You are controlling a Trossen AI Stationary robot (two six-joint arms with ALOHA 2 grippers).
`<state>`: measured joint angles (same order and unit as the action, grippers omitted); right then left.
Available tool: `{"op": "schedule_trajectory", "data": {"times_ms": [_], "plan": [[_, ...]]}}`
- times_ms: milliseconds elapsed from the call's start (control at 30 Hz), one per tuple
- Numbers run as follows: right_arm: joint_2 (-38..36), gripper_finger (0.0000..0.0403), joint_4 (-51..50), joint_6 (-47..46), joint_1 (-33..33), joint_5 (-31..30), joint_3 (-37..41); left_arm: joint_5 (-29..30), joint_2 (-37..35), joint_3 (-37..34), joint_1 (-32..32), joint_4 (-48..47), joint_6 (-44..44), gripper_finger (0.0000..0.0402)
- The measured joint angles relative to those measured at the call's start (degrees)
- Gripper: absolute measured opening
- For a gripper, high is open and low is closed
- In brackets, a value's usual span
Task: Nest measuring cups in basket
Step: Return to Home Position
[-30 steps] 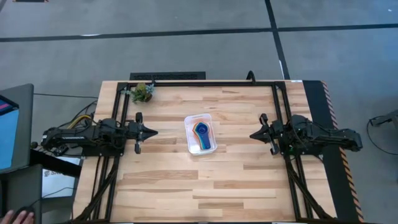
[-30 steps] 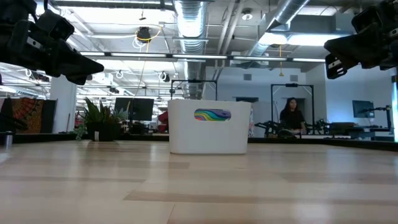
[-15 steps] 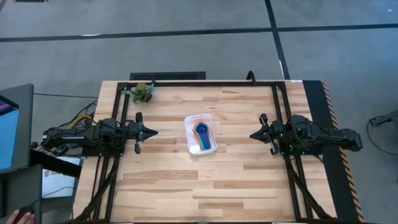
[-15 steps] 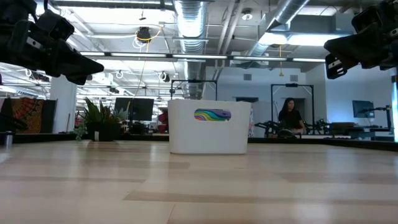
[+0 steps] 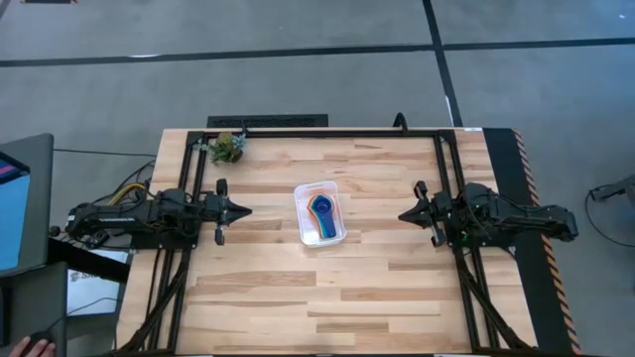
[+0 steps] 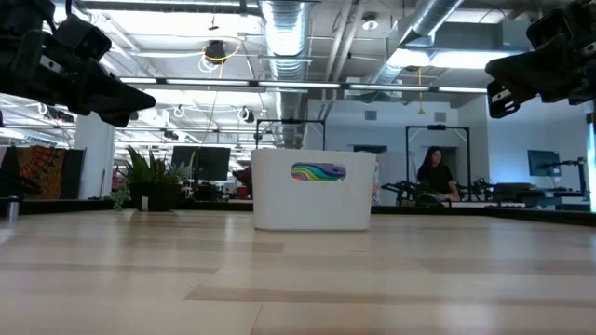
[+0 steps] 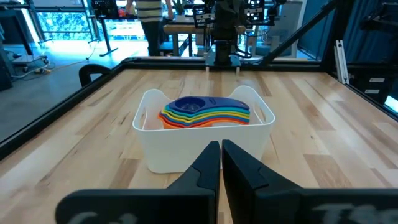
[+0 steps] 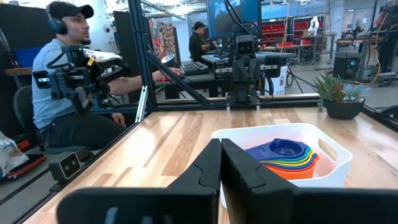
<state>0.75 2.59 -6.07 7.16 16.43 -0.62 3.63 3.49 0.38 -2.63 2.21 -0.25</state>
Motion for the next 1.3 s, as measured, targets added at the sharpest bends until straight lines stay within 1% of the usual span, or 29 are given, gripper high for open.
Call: {"op": "schedule_trajectory", "data": {"times_ms": [333, 967, 1300], "plan": [[0.0, 0.0041, 0.0, 0.0, 0.0, 0.0, 0.0, 0.0, 0.0, 0.0, 0.0, 0.0, 0.0, 0.0006], [0.0, 0.0027, 0.0, 0.0, 0.0, 0.0, 0.0, 0.0, 0.0, 0.0, 0.0, 0.0, 0.0, 0.0006], [0.0, 0.0039, 0.0, 0.0, 0.0, 0.0, 0.0, 0.0, 0.0, 0.0, 0.0, 0.0, 0.0, 0.0006]]}}
